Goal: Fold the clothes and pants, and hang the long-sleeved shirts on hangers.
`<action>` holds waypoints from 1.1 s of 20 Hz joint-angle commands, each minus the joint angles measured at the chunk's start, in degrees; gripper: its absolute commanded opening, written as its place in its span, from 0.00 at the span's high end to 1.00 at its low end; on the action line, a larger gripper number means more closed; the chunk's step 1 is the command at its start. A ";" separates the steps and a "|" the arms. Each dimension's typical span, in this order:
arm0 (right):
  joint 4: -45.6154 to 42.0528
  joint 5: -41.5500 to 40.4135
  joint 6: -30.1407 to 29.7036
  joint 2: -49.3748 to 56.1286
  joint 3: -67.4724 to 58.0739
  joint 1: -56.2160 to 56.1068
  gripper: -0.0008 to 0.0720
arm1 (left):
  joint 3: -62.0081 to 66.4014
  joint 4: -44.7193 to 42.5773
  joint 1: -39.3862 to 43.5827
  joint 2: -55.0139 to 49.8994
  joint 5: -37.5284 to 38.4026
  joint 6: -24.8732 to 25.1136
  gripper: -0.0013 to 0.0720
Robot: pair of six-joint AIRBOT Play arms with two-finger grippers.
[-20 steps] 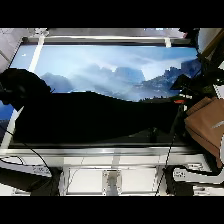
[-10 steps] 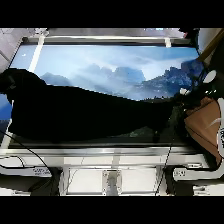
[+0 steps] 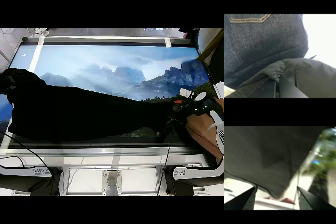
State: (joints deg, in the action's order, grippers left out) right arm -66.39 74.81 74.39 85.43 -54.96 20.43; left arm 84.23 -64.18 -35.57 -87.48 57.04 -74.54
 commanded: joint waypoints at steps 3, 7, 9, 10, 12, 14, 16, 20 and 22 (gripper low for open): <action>4.59 -5.51 -2.12 0.07 2.49 0.24 0.23 | 0.04 -0.04 0.00 0.02 0.70 -0.04 0.96; 4.57 -5.92 -2.16 0.04 2.49 0.24 0.51 | 0.04 -0.02 0.00 0.02 0.96 -0.07 0.96; 9.16 -4.61 -4.66 -0.09 2.36 0.26 0.76 | 0.04 -0.02 0.00 0.02 1.14 -0.04 0.96; 12.96 -2.80 -7.32 -0.24 1.86 0.26 0.86 | 0.04 -0.02 0.00 0.04 1.14 -0.07 0.96; 21.16 0.87 -10.75 -1.60 -1.01 0.26 0.98 | 0.04 -0.02 0.00 0.04 1.14 -0.07 0.96; 27.76 2.29 -10.91 -3.45 -6.27 0.26 0.98 | 0.04 -0.02 0.00 0.04 1.09 -0.04 0.96; 32.54 1.16 -10.91 -4.76 -13.20 0.26 0.98 | 0.09 -0.02 0.00 0.04 0.74 -0.04 0.96; 33.09 -16.72 -6.45 -4.87 -22.56 0.24 0.98 | 0.13 -0.02 0.00 0.04 -0.46 -0.04 0.96; 32.68 -26.64 -2.12 -3.61 -22.51 0.02 0.98 | 0.13 -0.02 0.00 0.04 -0.76 -0.04 0.96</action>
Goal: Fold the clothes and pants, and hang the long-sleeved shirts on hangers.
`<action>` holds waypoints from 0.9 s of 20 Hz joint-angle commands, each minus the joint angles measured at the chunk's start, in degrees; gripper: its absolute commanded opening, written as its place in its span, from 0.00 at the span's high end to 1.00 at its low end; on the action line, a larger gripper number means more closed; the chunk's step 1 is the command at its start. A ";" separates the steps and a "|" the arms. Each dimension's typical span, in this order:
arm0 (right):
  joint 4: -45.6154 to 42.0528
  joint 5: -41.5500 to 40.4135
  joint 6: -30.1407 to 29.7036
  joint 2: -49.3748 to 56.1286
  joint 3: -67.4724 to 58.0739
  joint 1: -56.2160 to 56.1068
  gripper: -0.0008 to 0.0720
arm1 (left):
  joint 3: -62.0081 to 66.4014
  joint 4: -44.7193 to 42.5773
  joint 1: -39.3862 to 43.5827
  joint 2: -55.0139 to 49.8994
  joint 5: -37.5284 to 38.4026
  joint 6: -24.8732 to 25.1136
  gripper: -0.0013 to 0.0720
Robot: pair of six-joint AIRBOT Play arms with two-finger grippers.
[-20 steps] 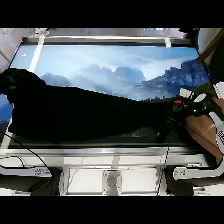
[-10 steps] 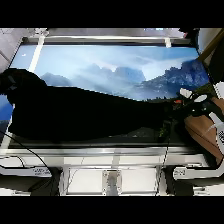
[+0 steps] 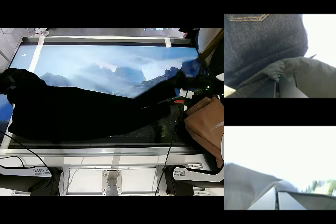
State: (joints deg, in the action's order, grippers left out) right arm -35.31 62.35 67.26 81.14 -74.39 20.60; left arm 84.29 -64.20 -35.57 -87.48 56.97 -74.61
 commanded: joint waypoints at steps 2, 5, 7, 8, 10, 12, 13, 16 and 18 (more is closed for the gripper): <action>1.62 -19.08 9.90 4.09 -3.08 -0.35 0.98 | 0.07 -0.02 -0.02 0.04 -0.81 0.02 0.96; 3.10 -26.29 18.95 9.66 -3.08 -1.20 0.98 | 0.07 -0.04 -0.02 0.04 -0.79 0.02 0.96; 5.70 -30.32 19.10 11.32 -3.10 -1.84 0.83 | 0.07 -0.07 -0.09 0.04 -0.90 0.00 0.96; 5.68 -30.86 19.02 11.41 -3.21 -1.81 0.41 | 0.07 -0.02 -0.24 0.04 -1.03 0.00 0.96; 4.55 -27.26 18.49 11.34 -4.48 -0.61 0.13 | 0.09 -0.02 -0.70 0.22 -0.68 -0.02 0.96; 0.72 -17.55 16.41 10.95 -7.48 1.95 0.13 | 0.09 -0.02 -1.86 1.62 1.38 0.02 0.78; -2.38 -12.57 15.74 10.21 -8.70 3.41 0.13 | 0.07 -0.46 -2.86 2.95 3.26 0.07 0.60; -17.55 2.49 15.72 6.40 -9.55 7.15 0.21 | -0.31 -10.43 -6.51 7.52 11.69 0.04 0.49; -29.55 12.33 15.61 5.97 -8.98 6.84 0.21 | -3.76 -16.00 -9.97 10.97 17.42 0.04 0.48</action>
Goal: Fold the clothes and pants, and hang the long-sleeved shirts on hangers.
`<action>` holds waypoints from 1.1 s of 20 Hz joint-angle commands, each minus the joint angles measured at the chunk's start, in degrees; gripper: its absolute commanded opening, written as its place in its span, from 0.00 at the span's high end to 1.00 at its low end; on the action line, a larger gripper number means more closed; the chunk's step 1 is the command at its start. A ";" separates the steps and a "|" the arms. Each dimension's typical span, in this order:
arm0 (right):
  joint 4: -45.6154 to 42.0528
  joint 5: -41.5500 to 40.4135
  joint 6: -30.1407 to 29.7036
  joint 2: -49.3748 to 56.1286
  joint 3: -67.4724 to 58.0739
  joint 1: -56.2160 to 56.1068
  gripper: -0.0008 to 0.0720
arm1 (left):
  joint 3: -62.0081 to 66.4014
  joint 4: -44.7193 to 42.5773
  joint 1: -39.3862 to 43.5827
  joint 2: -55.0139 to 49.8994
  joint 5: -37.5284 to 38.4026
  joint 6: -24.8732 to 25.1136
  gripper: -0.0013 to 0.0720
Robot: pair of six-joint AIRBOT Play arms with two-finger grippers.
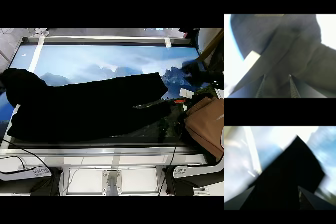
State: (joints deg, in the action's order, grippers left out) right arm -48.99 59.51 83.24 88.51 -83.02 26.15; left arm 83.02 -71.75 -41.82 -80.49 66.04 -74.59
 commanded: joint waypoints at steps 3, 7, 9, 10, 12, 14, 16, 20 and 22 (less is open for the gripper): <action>-18.10 13.79 -0.87 -0.68 5.14 -0.31 0.21 | -13.81 -8.39 -10.69 10.43 8.74 -1.05 0.49; -16.70 10.19 -3.74 5.84 6.69 -5.86 0.22 | -25.24 -8.37 -17.20 14.05 8.46 -2.16 0.49; -16.94 9.33 -5.01 9.09 6.69 -8.48 0.23 | -28.24 -8.37 -18.40 14.05 8.39 -2.16 0.49; -17.05 8.31 -4.98 10.23 6.69 -9.29 0.23 | -29.16 -8.41 -18.43 14.01 8.35 -2.14 0.49; -17.25 6.34 -5.01 10.95 6.69 -9.88 0.23 | -29.97 -8.37 -18.38 14.01 7.82 -2.14 0.49; -17.44 5.44 -5.01 10.93 6.49 -9.70 0.23 | -29.99 -8.39 -18.40 14.01 6.78 -2.14 0.49; -17.38 4.59 -5.01 10.93 6.45 -9.75 0.23 | -29.99 -8.35 -18.38 14.01 6.19 -2.16 0.49; -16.81 4.48 -5.01 10.88 6.36 -9.75 0.66 | -29.99 -8.39 -18.38 14.01 6.23 -2.14 0.49; -17.66 4.33 -5.01 10.75 5.25 -9.68 0.64 | -29.99 -8.39 -18.38 14.01 6.25 -2.14 0.49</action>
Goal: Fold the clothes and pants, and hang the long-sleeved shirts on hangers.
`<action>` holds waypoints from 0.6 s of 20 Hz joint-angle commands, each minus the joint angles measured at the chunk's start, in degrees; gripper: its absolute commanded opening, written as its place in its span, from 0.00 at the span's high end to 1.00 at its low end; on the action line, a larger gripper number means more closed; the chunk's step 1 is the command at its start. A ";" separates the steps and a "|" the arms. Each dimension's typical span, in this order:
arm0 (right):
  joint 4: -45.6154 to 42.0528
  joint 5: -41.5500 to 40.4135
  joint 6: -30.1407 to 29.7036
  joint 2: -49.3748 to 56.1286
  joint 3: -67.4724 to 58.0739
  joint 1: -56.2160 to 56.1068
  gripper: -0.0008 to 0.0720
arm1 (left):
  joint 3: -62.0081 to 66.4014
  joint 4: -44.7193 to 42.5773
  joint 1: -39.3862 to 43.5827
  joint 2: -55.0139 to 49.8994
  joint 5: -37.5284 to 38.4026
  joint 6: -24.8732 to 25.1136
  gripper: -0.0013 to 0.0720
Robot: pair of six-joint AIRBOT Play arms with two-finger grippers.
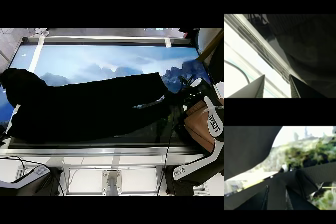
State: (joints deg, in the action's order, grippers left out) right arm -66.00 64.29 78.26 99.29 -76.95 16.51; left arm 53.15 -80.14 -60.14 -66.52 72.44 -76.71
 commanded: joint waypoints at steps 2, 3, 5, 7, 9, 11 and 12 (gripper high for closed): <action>-2.36 -0.17 0.00 -0.02 -3.43 -0.04 0.37 | -0.11 0.00 -0.07 0.04 -0.17 -0.02 0.49; -3.34 -0.07 0.00 -0.02 -4.57 -0.07 0.35 | -0.11 0.00 -0.07 0.04 -0.15 -0.02 0.49; -4.72 -0.22 -0.02 0.07 -5.07 -0.07 0.35 | -0.11 0.00 -0.09 0.04 -0.17 -0.02 0.49; -4.96 -0.20 -0.70 0.85 -4.96 -0.07 0.35 | -0.11 0.02 -0.07 0.04 -0.17 -0.04 0.49; -3.89 0.13 -1.51 1.99 -4.94 -0.07 0.35 | -0.11 0.02 -0.07 0.04 -0.13 -0.04 0.49; -2.78 2.21 -3.85 2.86 -4.94 -0.11 0.35 | -0.11 0.02 -0.07 0.04 -0.15 -0.04 0.49; -2.84 3.02 -4.44 2.97 -4.94 -0.11 0.35 | -0.11 0.02 -0.07 0.04 -0.13 -0.04 0.49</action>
State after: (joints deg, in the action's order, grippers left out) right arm -69.47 65.19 75.99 101.41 -81.73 16.45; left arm 53.06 -80.14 -60.14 -66.52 72.27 -76.75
